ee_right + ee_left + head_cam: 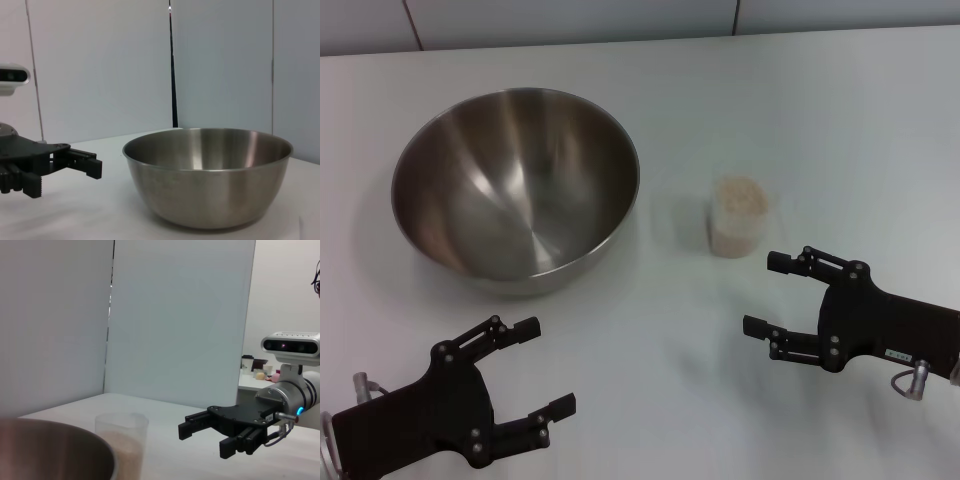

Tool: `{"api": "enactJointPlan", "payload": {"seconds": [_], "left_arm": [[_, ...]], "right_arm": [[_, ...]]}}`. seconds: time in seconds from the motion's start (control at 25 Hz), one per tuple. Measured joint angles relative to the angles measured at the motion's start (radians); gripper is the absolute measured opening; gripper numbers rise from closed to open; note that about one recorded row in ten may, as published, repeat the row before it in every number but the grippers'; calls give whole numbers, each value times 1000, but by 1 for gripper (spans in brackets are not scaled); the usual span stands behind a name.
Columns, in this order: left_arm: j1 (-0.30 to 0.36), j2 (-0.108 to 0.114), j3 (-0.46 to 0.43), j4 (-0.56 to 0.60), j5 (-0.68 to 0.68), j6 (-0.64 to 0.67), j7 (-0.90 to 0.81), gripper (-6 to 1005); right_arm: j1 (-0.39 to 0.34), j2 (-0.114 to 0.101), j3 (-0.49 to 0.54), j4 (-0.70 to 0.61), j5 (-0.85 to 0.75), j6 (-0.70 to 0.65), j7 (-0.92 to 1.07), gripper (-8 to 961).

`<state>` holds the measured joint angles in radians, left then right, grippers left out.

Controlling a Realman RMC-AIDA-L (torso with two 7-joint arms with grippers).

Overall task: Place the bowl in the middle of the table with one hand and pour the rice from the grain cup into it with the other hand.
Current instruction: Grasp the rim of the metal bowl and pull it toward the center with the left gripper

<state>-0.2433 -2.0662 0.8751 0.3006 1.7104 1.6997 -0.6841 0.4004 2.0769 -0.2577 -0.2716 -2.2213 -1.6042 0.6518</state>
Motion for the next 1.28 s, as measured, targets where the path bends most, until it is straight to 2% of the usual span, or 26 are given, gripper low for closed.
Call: {"api": "enactJointPlan", "payload": {"seconds": [1.04, 1.28], "left_arm": [[-2, -2, 4, 0, -6, 2, 0, 867], [-7, -2, -26, 0, -8, 50, 0, 866]], "right_arm": [[-5, 0, 0, -3, 1, -1, 0, 821], [-5, 0, 0, -3, 2, 0, -1, 821]]}}
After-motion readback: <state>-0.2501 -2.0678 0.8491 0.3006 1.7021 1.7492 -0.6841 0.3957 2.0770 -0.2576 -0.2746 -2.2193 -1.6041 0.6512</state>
